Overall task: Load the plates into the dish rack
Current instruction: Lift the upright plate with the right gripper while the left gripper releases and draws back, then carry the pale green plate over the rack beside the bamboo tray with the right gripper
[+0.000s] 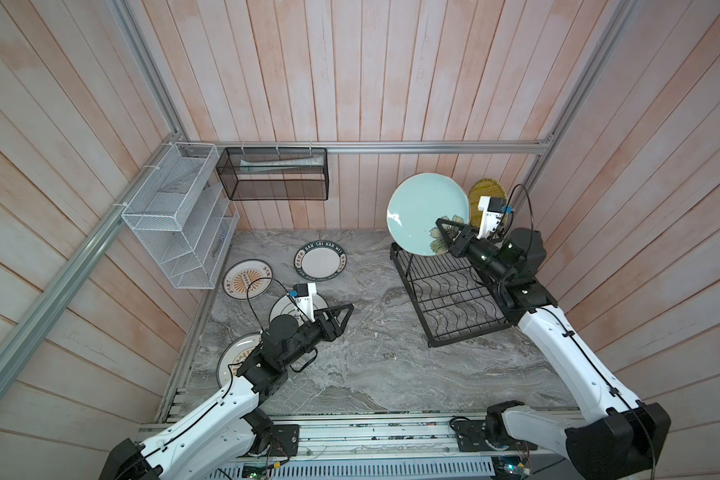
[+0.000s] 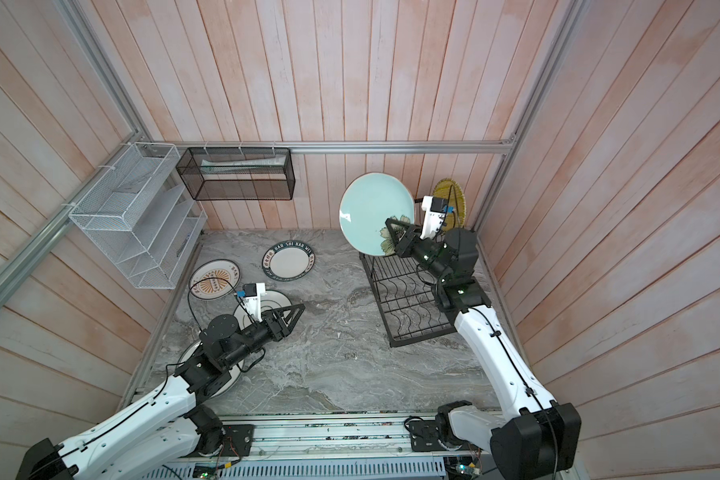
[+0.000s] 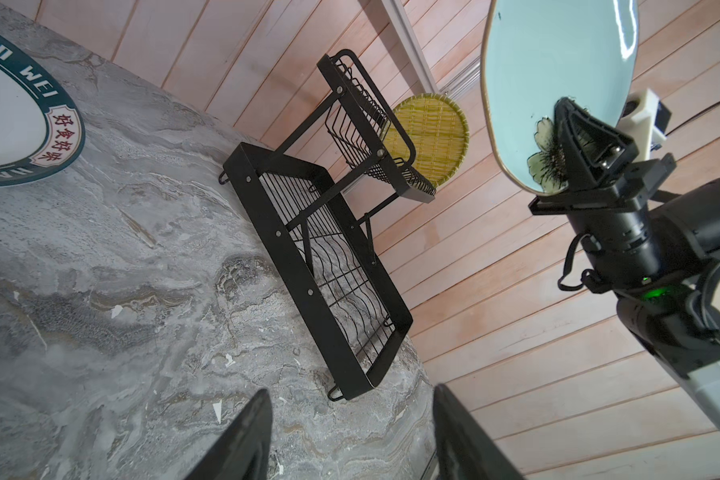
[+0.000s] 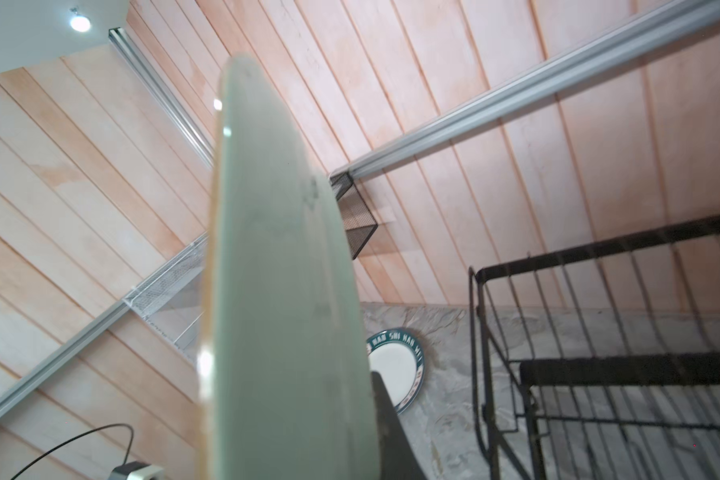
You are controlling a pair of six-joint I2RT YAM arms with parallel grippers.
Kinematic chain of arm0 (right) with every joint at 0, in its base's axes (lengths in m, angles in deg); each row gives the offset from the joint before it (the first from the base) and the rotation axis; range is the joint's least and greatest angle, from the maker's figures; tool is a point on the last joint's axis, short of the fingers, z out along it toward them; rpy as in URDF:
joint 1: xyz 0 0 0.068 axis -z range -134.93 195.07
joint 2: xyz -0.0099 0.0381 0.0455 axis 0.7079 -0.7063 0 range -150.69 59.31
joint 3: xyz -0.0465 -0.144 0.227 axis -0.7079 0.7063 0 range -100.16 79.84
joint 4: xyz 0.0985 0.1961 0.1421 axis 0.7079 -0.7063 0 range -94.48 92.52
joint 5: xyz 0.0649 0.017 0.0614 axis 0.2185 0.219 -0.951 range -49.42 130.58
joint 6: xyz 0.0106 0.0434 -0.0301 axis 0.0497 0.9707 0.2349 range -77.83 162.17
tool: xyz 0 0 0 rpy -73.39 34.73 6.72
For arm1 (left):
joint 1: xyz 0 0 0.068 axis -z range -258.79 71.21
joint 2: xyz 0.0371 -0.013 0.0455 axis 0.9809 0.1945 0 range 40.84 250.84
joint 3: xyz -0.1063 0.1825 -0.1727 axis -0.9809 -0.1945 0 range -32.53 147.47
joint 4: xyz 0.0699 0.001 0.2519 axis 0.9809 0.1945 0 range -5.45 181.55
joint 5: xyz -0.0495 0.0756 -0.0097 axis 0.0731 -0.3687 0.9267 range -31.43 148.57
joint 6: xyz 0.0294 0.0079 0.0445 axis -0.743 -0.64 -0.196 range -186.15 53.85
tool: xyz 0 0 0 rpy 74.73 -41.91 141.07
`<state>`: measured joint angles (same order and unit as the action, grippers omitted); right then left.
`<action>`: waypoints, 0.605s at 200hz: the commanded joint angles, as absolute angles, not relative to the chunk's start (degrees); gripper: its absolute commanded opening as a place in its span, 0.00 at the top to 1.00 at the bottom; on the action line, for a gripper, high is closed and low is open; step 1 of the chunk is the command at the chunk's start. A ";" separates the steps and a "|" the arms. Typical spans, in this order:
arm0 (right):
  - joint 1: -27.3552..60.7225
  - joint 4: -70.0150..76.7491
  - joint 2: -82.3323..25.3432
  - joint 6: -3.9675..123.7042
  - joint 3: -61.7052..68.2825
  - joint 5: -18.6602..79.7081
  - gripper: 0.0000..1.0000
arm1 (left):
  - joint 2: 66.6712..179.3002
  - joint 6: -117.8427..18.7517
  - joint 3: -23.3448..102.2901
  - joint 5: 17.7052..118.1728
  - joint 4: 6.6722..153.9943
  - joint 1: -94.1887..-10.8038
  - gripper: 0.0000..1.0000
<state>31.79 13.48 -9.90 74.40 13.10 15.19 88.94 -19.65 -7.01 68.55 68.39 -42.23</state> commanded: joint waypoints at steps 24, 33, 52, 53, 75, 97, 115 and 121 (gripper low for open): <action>38.12 9.41 -14.97 63.65 1.81 15.27 1.00 | 87.86 -21.59 -5.74 68.06 70.50 -42.04 0.38; 38.86 8.06 -16.05 61.65 0.06 16.23 1.00 | 87.64 -21.84 -5.56 67.97 70.96 -41.99 0.38; 39.95 6.53 -18.21 56.36 -2.73 17.49 1.00 | 87.29 -22.28 -5.31 67.61 71.76 -42.01 0.38; 39.96 6.50 -18.30 56.08 -2.80 17.61 1.00 | 87.23 -22.29 -5.29 67.57 71.79 -41.98 0.38; 40.64 4.69 -21.34 51.38 -6.27 21.19 1.00 | 86.85 -22.46 -5.48 67.14 71.30 -41.98 0.36; 41.86 3.57 -23.99 49.64 -9.08 23.29 1.00 | 87.08 -22.87 -5.12 67.26 71.76 -42.05 0.36; 42.61 3.20 -25.47 48.87 -10.71 24.75 1.00 | 87.25 -23.08 -4.84 67.27 72.22 -42.05 0.36; 42.91 3.11 -25.86 48.68 -11.23 25.07 1.00 | 87.30 -23.02 -4.76 67.27 72.33 -42.06 0.36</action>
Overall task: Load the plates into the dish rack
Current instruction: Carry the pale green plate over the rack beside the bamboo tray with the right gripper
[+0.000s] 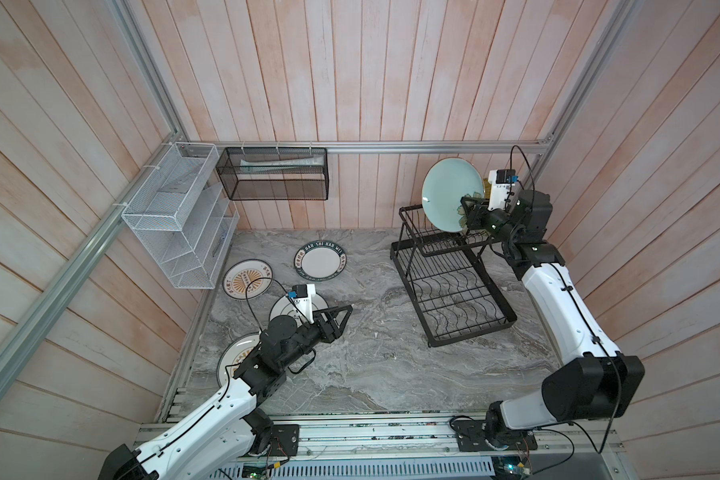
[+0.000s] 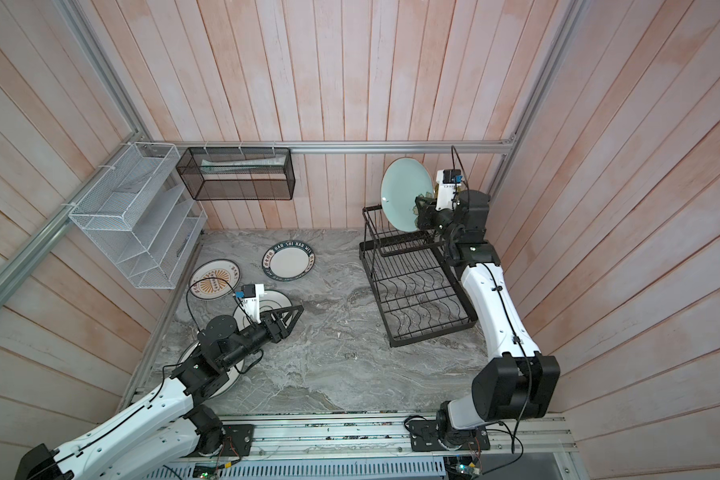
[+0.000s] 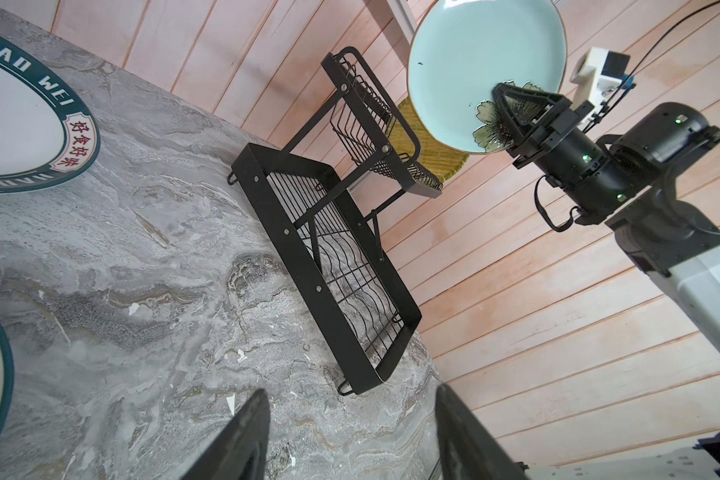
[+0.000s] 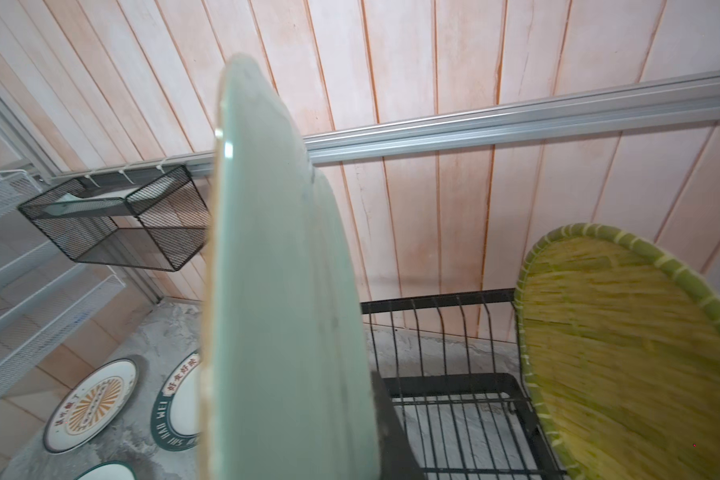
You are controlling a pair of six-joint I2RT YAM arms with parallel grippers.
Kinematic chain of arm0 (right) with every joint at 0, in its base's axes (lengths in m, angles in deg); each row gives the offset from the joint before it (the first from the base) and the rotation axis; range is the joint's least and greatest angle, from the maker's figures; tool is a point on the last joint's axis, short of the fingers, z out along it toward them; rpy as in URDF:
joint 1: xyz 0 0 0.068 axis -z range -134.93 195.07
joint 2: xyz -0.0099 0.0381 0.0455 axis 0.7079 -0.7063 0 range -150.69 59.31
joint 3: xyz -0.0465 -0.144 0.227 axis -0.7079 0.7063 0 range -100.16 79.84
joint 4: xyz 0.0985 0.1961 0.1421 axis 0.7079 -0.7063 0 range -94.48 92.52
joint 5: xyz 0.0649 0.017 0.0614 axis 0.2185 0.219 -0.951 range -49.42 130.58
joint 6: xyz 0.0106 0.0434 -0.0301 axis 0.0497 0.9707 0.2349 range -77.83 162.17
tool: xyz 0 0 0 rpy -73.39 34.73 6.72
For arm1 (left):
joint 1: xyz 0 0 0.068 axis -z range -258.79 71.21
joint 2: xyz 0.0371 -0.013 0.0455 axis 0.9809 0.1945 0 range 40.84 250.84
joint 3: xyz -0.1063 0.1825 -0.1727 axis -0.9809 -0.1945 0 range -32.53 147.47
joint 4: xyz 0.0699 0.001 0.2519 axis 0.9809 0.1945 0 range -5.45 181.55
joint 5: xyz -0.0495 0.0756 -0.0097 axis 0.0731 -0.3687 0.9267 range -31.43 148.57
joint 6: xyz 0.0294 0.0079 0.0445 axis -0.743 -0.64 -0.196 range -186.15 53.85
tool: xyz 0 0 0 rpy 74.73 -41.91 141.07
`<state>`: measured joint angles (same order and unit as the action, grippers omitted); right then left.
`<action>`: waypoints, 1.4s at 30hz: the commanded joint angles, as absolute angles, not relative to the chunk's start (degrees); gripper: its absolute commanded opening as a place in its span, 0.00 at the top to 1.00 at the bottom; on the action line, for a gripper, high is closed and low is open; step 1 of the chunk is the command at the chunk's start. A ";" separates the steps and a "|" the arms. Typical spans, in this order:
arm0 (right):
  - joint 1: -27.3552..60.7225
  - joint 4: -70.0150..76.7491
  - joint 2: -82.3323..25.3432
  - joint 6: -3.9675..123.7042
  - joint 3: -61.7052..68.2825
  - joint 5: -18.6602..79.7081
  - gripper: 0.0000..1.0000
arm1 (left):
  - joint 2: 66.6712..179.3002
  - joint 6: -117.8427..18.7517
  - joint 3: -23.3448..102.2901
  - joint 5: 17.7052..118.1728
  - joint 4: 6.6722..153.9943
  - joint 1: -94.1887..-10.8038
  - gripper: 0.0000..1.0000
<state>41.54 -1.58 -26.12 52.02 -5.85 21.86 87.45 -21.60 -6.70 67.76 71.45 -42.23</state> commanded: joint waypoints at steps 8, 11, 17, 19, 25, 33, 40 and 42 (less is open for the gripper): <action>44.10 1.84 -28.23 45.54 -13.93 29.90 1.00 | 86.95 -23.09 -4.93 66.96 72.64 -42.06 0.36; 44.20 1.35 -29.08 43.66 -14.92 32.41 1.00 | 86.83 -23.03 -4.93 66.84 72.77 -42.07 0.36; 44.36 1.15 -30.51 39.89 -16.13 36.64 1.00 | 86.96 -22.83 -4.84 66.62 72.55 -42.08 0.36; 44.29 1.20 -30.91 38.55 -16.31 37.58 1.00 | 86.82 -22.69 -4.90 66.49 72.68 -42.09 0.36; 44.60 1.90 -32.00 35.82 -16.06 39.45 1.00 | 87.03 -22.56 -4.76 65.93 72.89 -42.11 0.36; 44.97 4.02 -32.74 34.30 -14.11 41.34 1.00 | 87.35 -22.29 -4.84 65.77 73.29 -42.05 0.36; 45.45 5.14 -33.55 32.95 -13.24 40.16 1.00 | 87.20 -22.35 -4.71 65.34 74.09 -42.07 0.36; 45.45 5.69 -33.64 32.55 -12.84 39.64 1.00 | 87.24 -22.40 -4.59 65.25 74.12 -42.07 0.36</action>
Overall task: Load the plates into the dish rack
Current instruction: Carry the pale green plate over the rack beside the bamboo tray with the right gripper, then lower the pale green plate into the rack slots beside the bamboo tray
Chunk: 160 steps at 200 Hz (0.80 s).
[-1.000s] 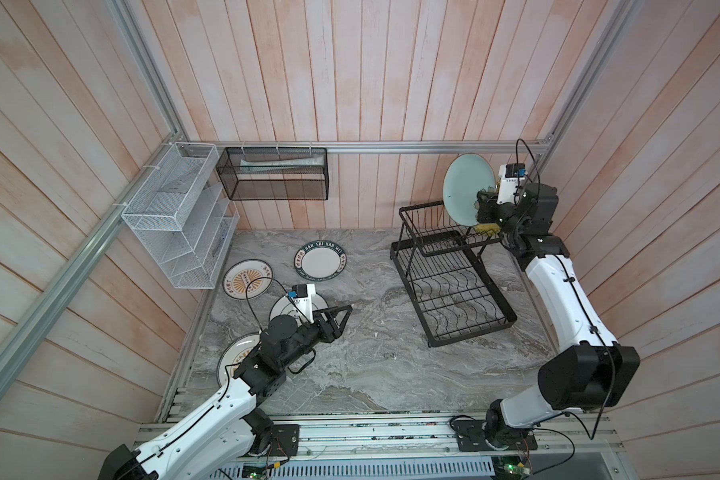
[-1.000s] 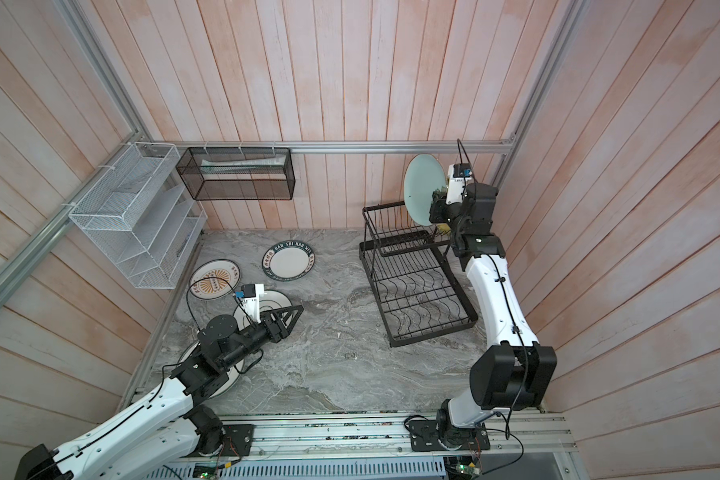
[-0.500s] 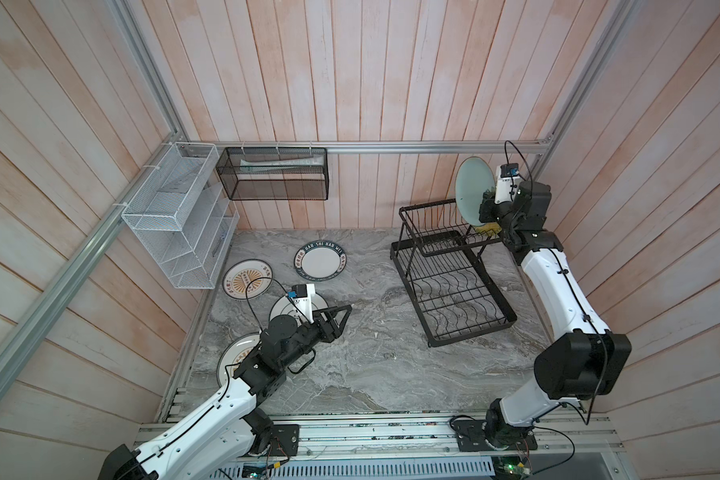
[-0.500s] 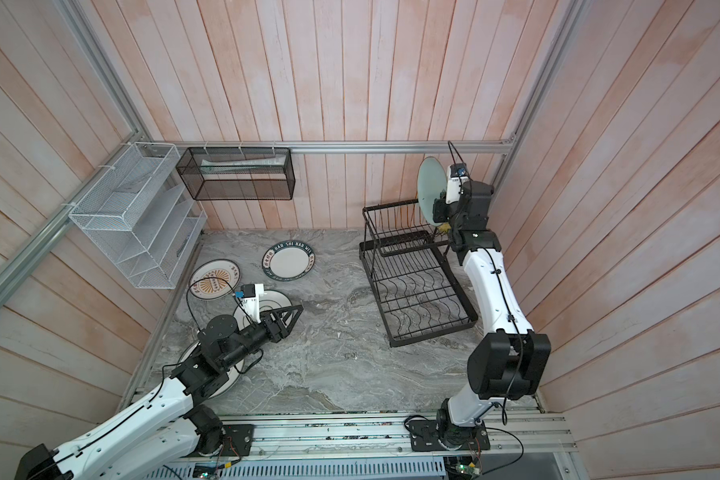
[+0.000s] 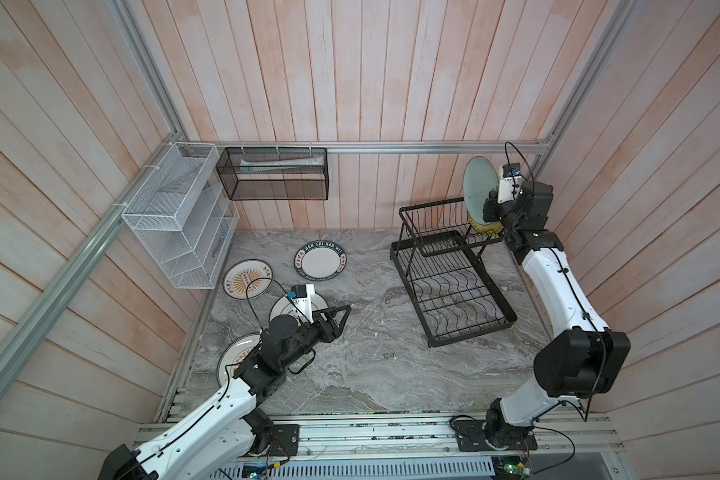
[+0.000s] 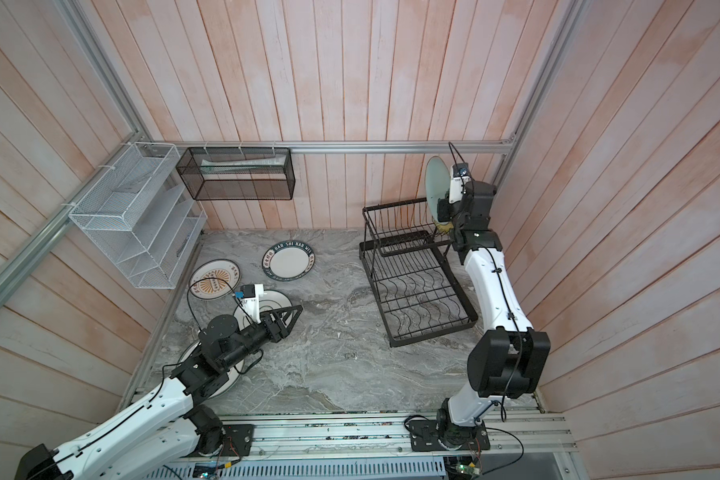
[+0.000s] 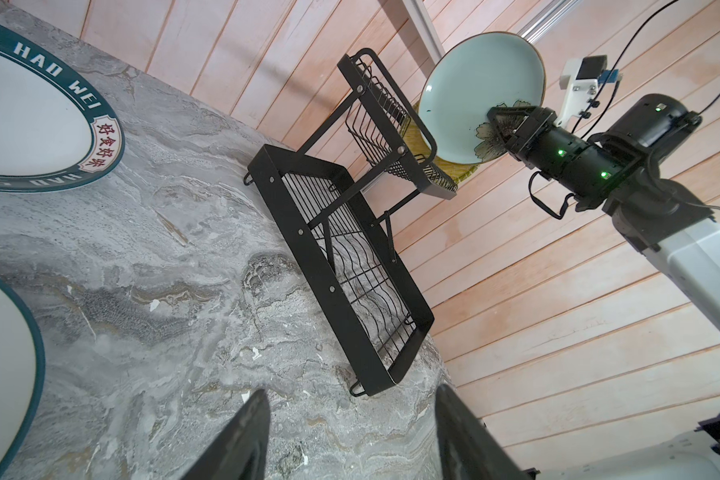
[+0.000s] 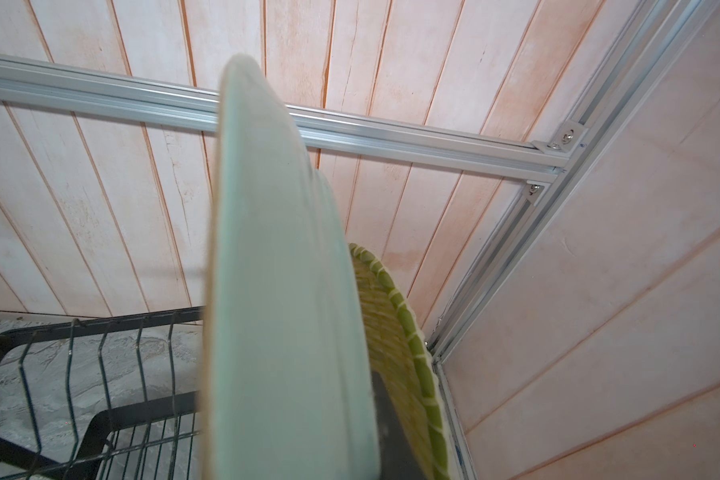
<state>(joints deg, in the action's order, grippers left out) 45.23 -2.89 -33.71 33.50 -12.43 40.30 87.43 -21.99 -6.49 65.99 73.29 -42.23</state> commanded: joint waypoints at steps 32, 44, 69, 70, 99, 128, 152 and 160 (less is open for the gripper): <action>45.77 7.09 -33.89 31.87 -11.28 37.76 1.00 | 87.13 -22.38 -4.40 65.31 74.59 -42.07 0.36; 45.83 7.48 -33.94 31.78 -10.67 37.40 1.00 | 87.01 -22.23 -4.56 65.34 74.72 -42.13 0.36; 45.87 7.78 -34.15 31.74 -9.91 36.74 1.00 | 86.68 -22.13 -4.68 65.15 75.15 -42.12 0.36; 45.87 7.78 -34.14 31.72 -9.95 36.72 1.00 | 86.70 -22.17 -4.67 65.11 75.19 -42.13 0.36; 45.95 8.25 -34.19 31.56 -9.02 36.14 1.00 | 86.78 -22.21 -4.41 64.97 75.15 -42.09 0.36; 46.21 8.76 -34.27 31.53 -7.93 35.44 1.00 | 87.03 -21.96 -4.31 65.07 75.29 -42.05 0.36; 46.41 9.31 -34.30 31.63 -7.09 34.87 1.00 | 87.15 -21.64 -4.62 64.96 74.85 -42.10 0.36; 46.47 9.30 -34.46 31.74 -6.87 34.61 1.00 | 87.16 -21.68 -4.62 64.88 74.79 -42.09 0.36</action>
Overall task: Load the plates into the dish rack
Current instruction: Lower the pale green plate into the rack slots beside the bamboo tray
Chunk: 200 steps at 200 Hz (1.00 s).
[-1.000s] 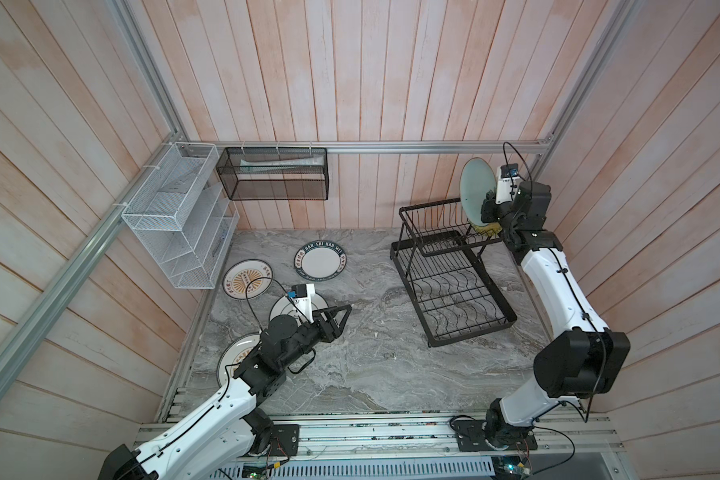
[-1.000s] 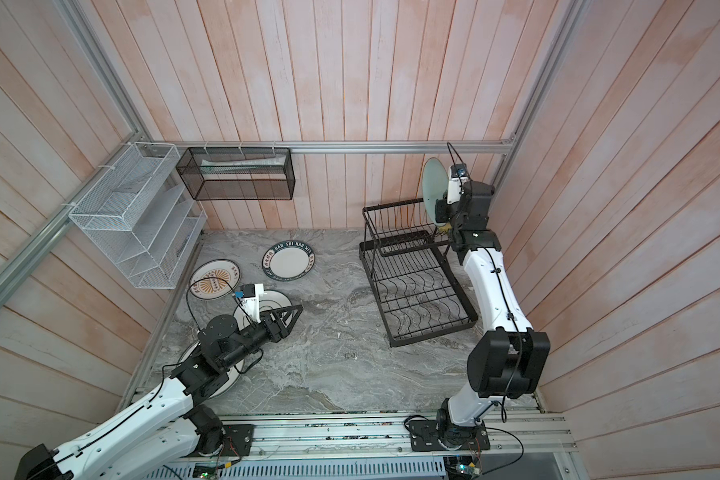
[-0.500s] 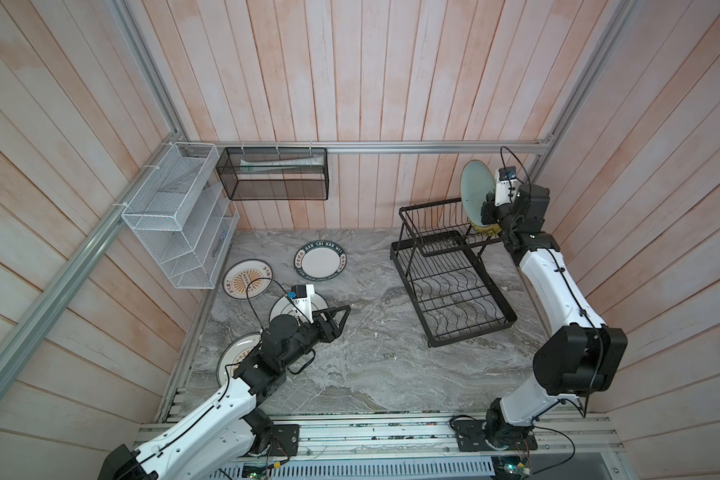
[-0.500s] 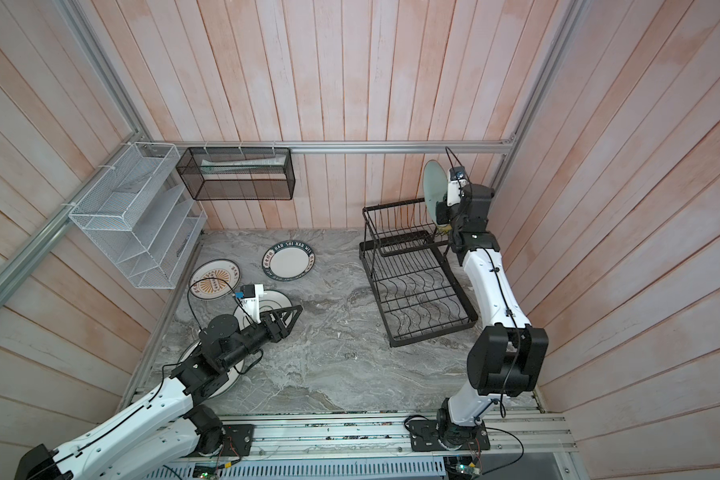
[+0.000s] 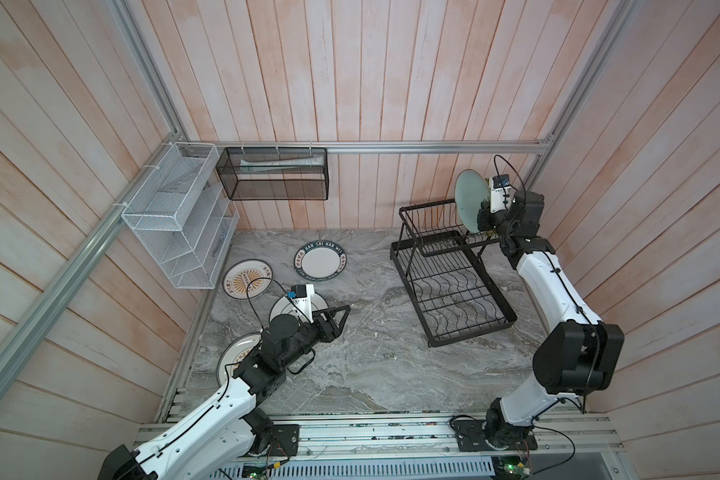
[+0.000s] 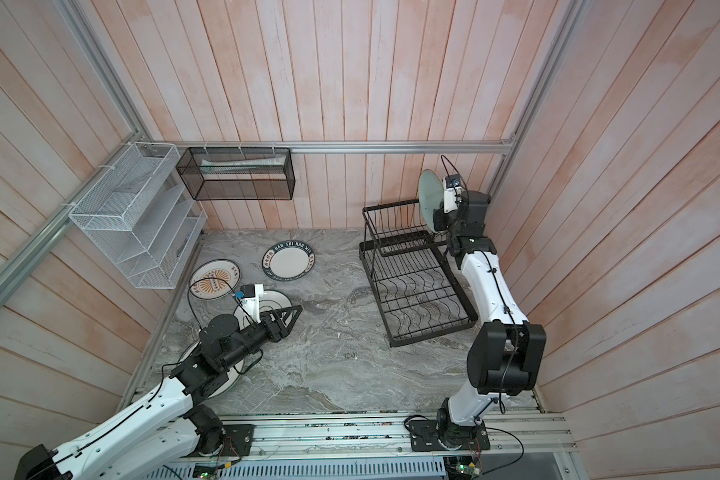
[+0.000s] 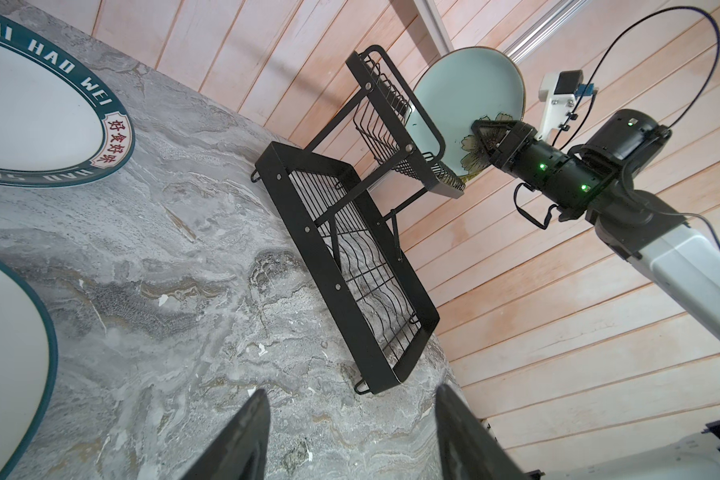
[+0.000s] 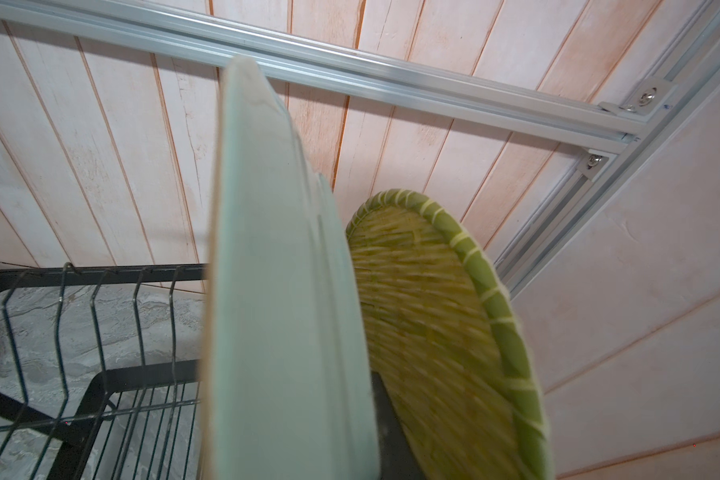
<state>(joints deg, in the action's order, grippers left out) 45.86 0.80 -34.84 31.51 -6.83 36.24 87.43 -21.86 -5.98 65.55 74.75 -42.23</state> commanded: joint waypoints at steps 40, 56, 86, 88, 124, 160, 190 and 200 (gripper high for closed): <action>46.99 9.89 -34.28 32.85 -5.28 33.22 1.00 | 87.55 -21.72 -4.06 64.55 75.03 -42.06 0.36; 47.24 9.99 -34.26 33.09 -4.80 32.31 1.00 | 87.60 -21.77 -3.95 64.44 75.15 -42.10 0.36; 47.37 9.00 -34.88 33.37 -5.16 31.45 1.00 | 87.68 -21.77 -3.61 64.37 75.20 -42.08 0.36; 47.42 8.97 -34.88 33.33 -5.19 31.44 1.00 | 87.67 -21.77 -3.61 64.37 75.18 -42.06 0.36; 47.48 8.42 -34.83 33.11 -4.88 31.42 1.00 | 88.13 -21.64 -3.52 64.36 75.05 -42.10 0.36; 47.49 8.56 -34.02 33.07 -4.27 32.75 0.93 | 89.01 -21.66 -3.01 64.70 74.46 -42.05 0.36; 47.58 8.48 -33.51 33.31 -4.18 33.43 0.75 | 89.72 -21.59 -2.90 65.14 73.84 -42.08 0.36; 47.53 8.49 -33.35 33.52 -4.17 33.77 0.70 | 89.90 -21.59 -2.78 65.29 73.91 -42.10 0.36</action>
